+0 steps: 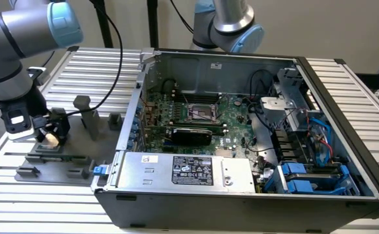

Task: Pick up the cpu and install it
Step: 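Pick up the cpu and move it towards the insertion slot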

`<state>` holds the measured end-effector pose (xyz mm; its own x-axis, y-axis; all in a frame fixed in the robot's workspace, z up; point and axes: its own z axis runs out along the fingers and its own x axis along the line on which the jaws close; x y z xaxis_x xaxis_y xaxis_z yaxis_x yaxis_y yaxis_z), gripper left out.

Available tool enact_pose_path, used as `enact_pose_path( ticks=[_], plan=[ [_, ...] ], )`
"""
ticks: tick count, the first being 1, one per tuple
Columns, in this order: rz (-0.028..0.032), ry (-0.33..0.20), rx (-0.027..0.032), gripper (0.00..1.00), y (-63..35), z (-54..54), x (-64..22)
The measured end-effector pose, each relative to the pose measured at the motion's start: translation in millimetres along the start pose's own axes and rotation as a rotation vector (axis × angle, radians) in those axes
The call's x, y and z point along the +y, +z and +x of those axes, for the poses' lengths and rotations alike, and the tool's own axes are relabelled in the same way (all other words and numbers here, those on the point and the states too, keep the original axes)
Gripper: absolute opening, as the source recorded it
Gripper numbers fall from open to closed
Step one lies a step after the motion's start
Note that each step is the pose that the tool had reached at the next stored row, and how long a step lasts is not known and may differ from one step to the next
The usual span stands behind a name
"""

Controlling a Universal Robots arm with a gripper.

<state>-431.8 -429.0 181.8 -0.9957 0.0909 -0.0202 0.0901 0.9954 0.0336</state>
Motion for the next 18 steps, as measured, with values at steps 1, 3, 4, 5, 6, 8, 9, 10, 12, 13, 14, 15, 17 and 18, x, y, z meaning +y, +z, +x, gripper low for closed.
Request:
enact_pose_path(
  ticks=[1,3,4,5,6,8,9,10,12,13,14,15,17,18],
  plan=[
    [0.0000,0.000,0.0000,0.64,0.2,0.0,0.1],
    [0.0000,0.000,0.0000,0.64,0.4,0.1,0.3],
    [0.0000,0.000,0.0000,0.64,0.6,0.0,0.3],
    [0.0000,0.000,0.0000,0.64,0.6,0.0,0.4],
    [0.0000,0.000,0.0001,0.64,0.7,0.1,0.4],
    [0.0000,0.000,0.0000,0.61,0.7,0.1,0.5],
    [-0.0001,0.000,-0.0001,0.55,0.8,0.0,0.5],
    [0.0000,0.000,0.0000,0.55,0.7,0.1,0.5],
    [0.0000,0.000,0.0000,0.55,0.7,0.1,0.5],
    [0.0000,0.000,-0.0001,0.55,0.7,0.1,0.5],
    [0.0000,0.000,0.0000,0.55,0.7,0.1,0.5],
    [-0.0001,0.000,-0.0001,0.55,0.7,0.1,0.5],
    [-0.0004,0.000,-0.0005,0.55,0.1,0.0,0.6],
    [-0.0001,0.000,-0.0001,0.55,-0.9,0.0,0.6]
  ],
)
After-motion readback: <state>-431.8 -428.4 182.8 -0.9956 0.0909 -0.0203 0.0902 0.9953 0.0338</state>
